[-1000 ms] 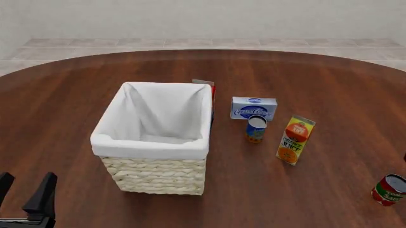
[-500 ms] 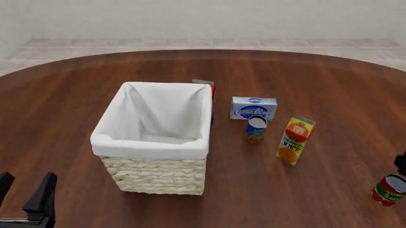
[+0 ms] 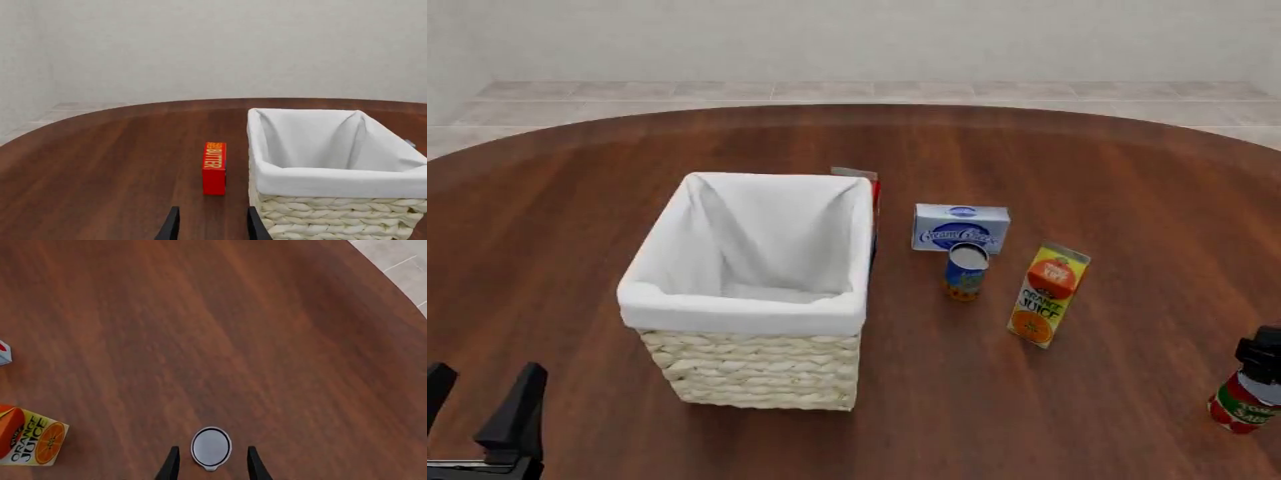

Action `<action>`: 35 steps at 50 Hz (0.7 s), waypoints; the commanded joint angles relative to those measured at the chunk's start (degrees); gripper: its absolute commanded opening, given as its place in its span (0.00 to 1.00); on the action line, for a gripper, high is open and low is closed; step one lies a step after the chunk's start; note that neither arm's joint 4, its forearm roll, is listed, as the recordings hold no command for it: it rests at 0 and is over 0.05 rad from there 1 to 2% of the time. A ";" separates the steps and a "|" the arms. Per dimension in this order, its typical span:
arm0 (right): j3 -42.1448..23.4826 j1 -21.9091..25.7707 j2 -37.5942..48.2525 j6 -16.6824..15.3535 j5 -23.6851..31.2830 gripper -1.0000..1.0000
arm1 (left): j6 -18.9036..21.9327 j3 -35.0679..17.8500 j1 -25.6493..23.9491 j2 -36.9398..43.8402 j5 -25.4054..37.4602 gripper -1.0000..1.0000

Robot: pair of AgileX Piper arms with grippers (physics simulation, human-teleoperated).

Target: Pick up the alphabet soup and the tomato sauce, and put them in the basket.

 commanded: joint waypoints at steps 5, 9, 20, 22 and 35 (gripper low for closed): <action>1.41 0.08 3.90 -0.56 -4.13 1.00 | 0.00 0.00 0.00 0.00 0.00 1.00; 2.11 -0.18 5.36 -0.94 -5.85 1.00 | 0.00 0.00 0.00 0.00 0.00 1.00; 2.78 -0.17 7.94 -1.04 -8.08 1.00 | 0.00 0.00 0.00 0.00 0.00 1.00; 2.79 -0.39 8.36 -1.23 -8.45 1.00 | 0.00 0.00 0.00 0.00 0.00 1.00; 3.16 -0.69 10.46 -1.72 -10.26 1.00 | 0.00 0.00 0.00 0.00 0.00 1.00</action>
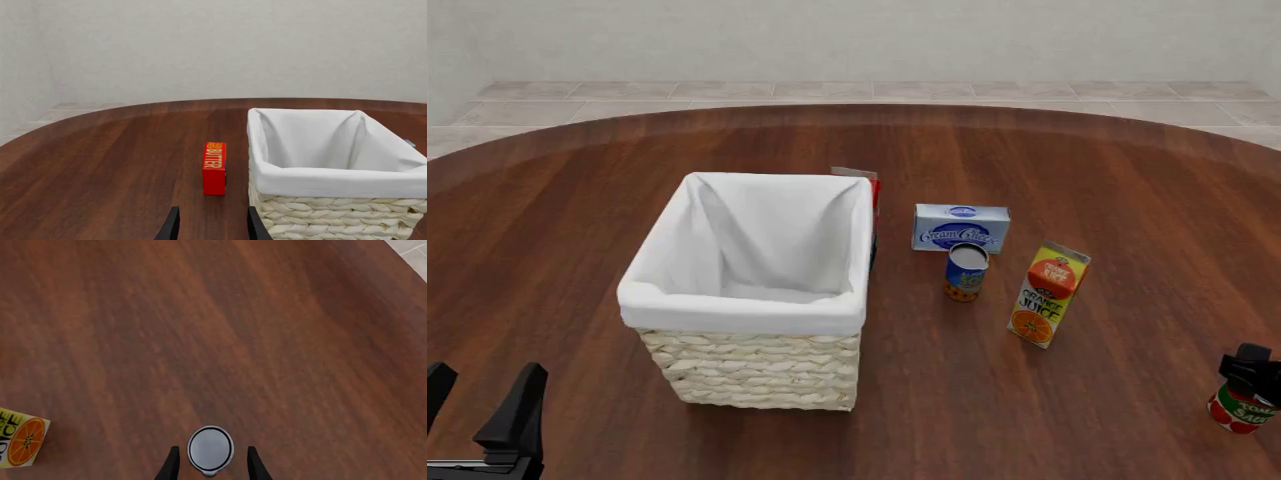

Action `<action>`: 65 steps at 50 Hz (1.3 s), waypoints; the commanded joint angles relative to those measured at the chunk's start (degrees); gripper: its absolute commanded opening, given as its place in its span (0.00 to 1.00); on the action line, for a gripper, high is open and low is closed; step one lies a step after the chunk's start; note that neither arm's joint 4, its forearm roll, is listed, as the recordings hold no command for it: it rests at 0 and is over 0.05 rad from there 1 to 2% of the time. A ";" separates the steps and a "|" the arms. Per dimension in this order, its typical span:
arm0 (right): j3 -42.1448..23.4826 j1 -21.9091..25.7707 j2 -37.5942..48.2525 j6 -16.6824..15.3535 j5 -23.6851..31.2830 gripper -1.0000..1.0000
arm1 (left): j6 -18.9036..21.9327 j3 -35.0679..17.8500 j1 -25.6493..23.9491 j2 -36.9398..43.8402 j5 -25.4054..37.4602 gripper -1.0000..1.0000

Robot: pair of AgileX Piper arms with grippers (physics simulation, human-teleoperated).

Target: Pick up the alphabet soup and the tomato sauce, and put them in the basket.

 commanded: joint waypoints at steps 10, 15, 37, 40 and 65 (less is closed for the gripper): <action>1.10 -0.73 4.61 -1.23 -4.31 1.00 | 0.00 0.00 0.00 0.00 0.00 1.00; 1.44 -0.80 5.83 -1.48 -5.45 1.00 | 0.00 0.00 0.00 0.00 0.00 1.00; 2.48 -0.37 10.13 -1.60 -8.94 1.00 | 0.00 0.00 0.00 0.00 0.00 1.00; 2.70 0.01 10.62 -1.56 -9.34 1.00 | 0.00 0.00 0.00 0.00 0.00 1.00; 2.91 -0.52 13.88 -2.24 -11.78 1.00 | 0.00 0.00 0.00 0.00 0.00 1.00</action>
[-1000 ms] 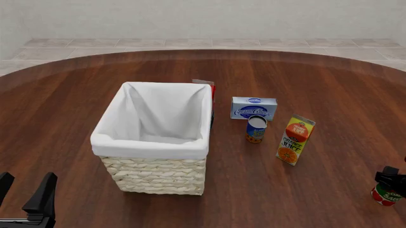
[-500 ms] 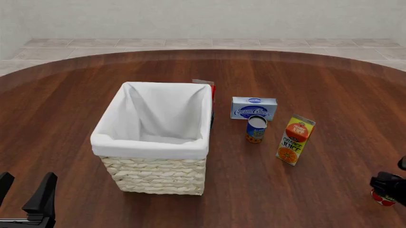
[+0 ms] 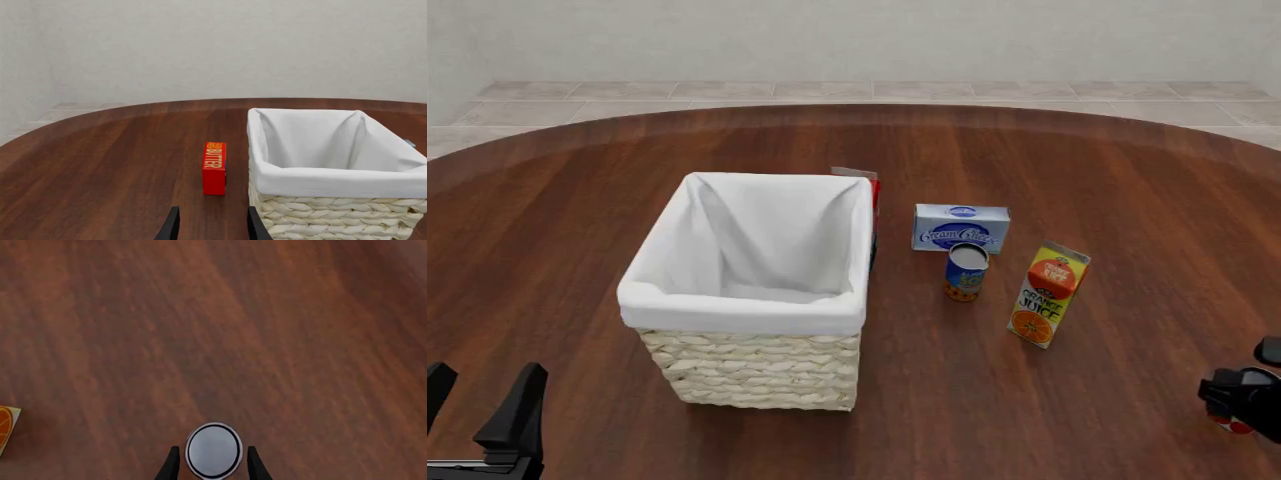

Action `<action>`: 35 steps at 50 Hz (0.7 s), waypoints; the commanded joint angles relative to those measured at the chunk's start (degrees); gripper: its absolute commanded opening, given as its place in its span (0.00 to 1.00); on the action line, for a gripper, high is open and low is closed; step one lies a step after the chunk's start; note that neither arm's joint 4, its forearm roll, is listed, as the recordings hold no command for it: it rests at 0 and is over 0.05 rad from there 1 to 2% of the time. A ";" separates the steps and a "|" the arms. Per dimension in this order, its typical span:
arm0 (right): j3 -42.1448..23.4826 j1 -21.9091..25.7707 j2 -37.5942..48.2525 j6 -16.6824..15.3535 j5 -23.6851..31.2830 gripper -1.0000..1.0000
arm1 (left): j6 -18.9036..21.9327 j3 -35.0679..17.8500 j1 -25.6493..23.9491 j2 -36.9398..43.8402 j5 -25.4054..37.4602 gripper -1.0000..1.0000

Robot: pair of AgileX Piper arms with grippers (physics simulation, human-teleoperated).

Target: Pick up the alphabet soup and the tomato sauce, and put them in the basket.

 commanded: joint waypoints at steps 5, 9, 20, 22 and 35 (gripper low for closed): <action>0.53 -0.06 2.57 -0.46 -2.25 1.00 | 0.00 0.00 0.00 0.00 0.00 1.00; 0.58 0.24 2.51 -0.30 -2.15 1.00 | 0.00 0.00 0.00 0.00 0.00 1.00; 0.81 0.12 1.69 -0.91 -1.98 0.00 | 0.00 0.00 0.00 0.00 0.00 1.00; 0.74 0.06 1.61 -0.85 -1.84 0.00 | 0.00 0.00 0.00 0.00 0.00 1.00; -0.26 0.11 -1.55 -0.60 0.81 0.00 | 0.00 0.00 0.00 0.00 0.00 1.00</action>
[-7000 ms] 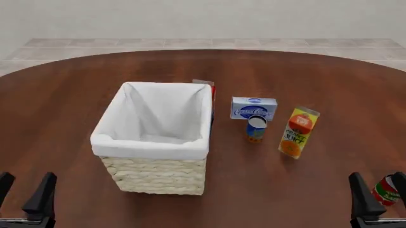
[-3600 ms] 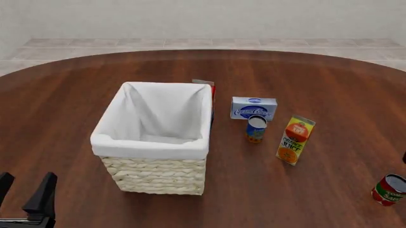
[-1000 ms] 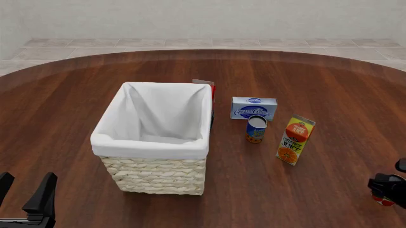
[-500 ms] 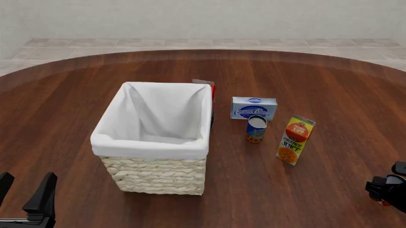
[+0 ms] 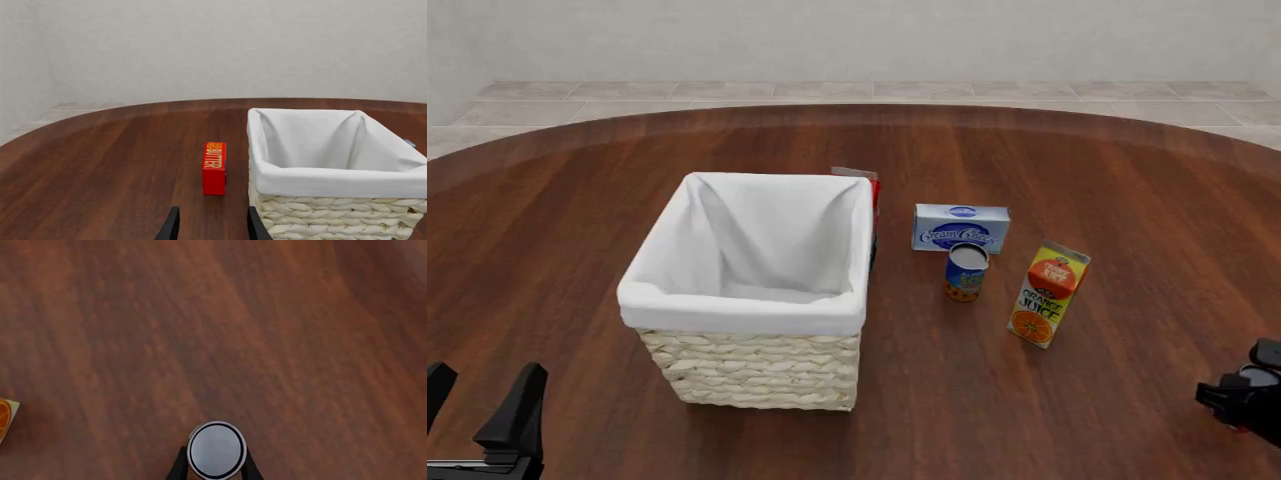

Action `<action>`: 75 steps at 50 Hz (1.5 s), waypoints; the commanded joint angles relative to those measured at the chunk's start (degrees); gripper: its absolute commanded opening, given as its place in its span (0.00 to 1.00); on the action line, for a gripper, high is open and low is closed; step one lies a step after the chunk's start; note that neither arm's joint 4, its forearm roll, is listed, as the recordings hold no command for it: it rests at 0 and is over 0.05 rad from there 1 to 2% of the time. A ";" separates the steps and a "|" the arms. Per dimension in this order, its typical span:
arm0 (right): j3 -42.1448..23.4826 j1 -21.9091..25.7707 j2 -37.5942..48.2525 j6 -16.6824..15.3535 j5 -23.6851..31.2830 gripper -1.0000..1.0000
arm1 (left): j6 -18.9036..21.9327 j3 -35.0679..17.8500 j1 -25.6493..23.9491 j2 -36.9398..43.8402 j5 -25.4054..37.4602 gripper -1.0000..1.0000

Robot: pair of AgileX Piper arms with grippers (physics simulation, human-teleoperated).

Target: Pick up the alphabet soup and the tomato sauce, and put them in the basket.

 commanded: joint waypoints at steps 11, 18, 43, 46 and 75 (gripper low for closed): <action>-1.57 0.48 -5.91 1.79 4.57 0.00 | 0.00 0.00 0.00 0.00 0.00 1.00; -2.46 0.77 -7.97 2.29 6.73 0.00 | 0.00 0.00 0.00 0.00 0.00 1.00; -5.09 2.81 -14.25 3.88 13.07 0.00 | 0.00 0.00 0.00 0.00 0.00 1.00; -5.44 3.40 -14.84 4.21 13.89 0.00 | 0.00 0.00 0.00 0.00 0.00 1.00; -12.40 6.95 -18.40 4.38 19.99 0.00 | 0.00 0.00 0.00 0.00 0.00 1.00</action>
